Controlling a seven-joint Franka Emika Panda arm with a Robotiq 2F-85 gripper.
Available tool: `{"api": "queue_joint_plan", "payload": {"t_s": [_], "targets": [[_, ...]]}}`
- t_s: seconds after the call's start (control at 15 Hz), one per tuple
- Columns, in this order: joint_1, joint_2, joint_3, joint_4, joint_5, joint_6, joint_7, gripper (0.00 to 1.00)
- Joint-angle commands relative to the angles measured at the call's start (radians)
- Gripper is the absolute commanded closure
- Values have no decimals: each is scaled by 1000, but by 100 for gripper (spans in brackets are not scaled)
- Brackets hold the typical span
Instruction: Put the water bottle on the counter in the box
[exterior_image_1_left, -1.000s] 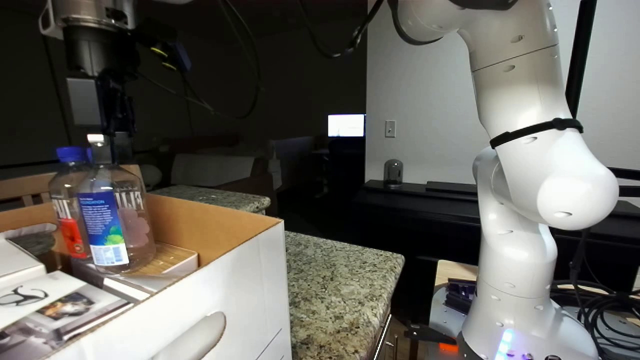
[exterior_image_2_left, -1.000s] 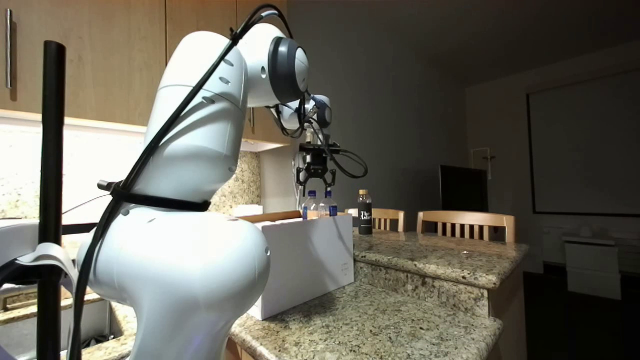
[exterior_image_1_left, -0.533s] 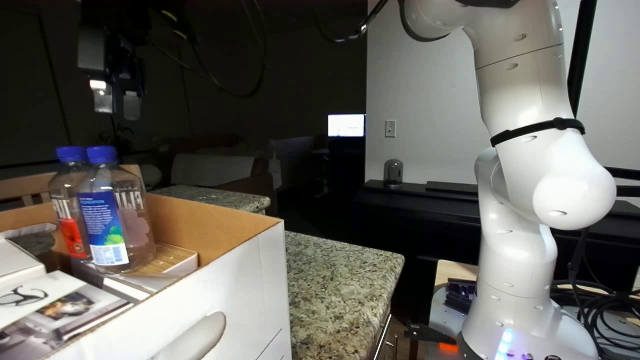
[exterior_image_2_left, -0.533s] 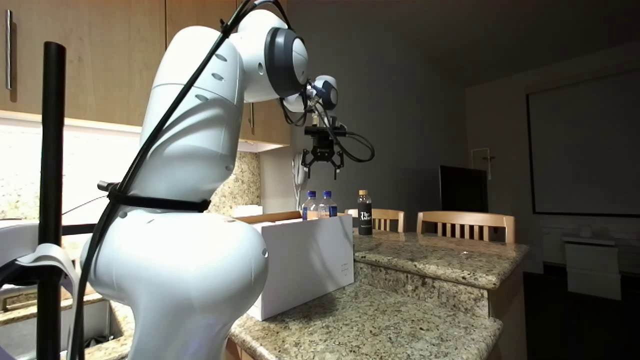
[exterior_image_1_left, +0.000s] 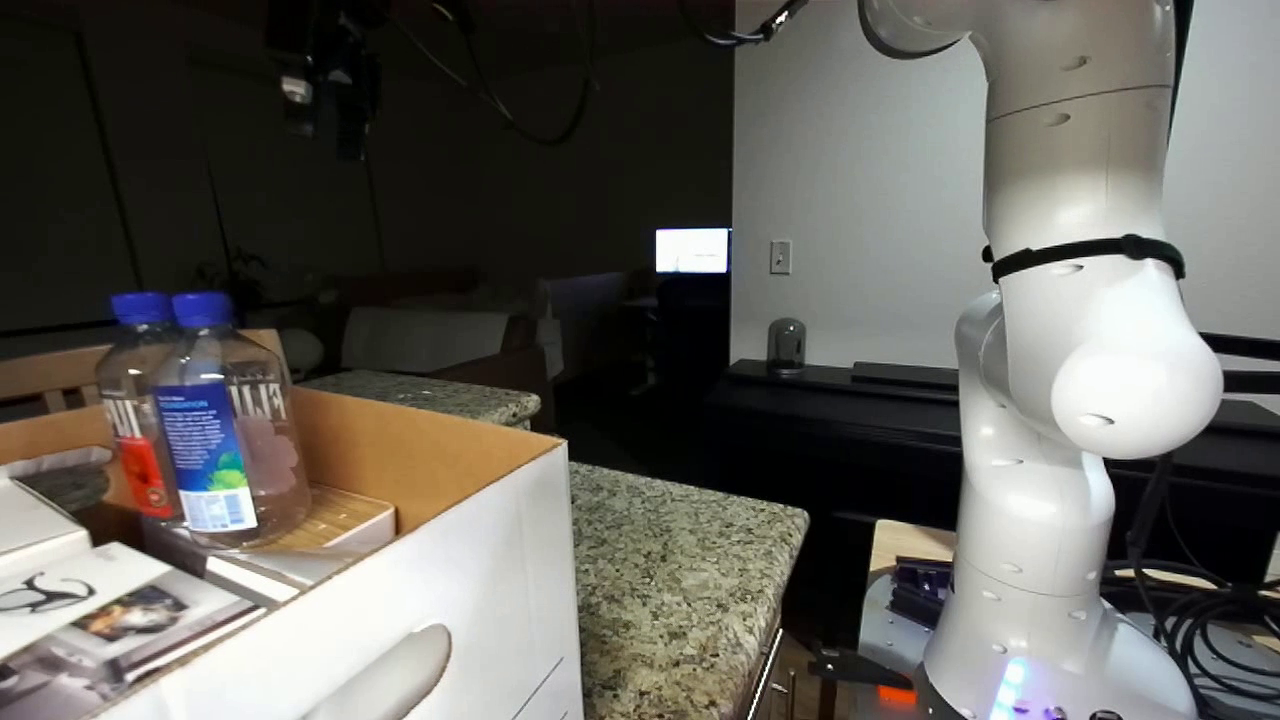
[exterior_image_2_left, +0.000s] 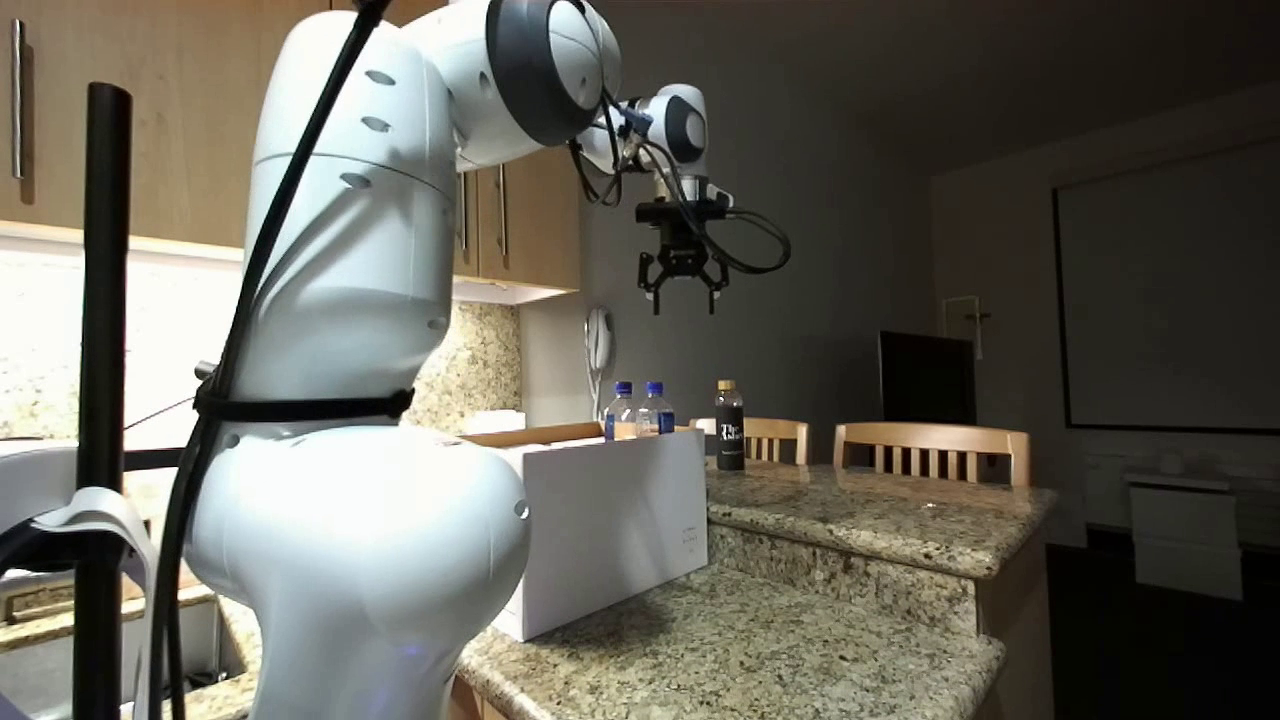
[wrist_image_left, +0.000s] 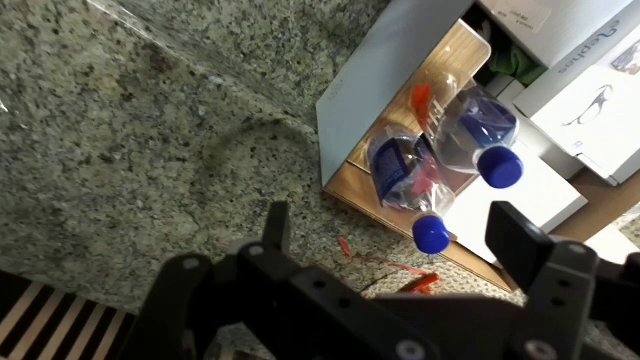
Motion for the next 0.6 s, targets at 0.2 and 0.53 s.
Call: {"api": "queue_joint_plan", "payload": {"t_s": [0.2,0.53], "targets": [[-75,-132,-62,-285,-16,23,114,0],[-134,-200,-96,-543,-9,129,238,0]]}}
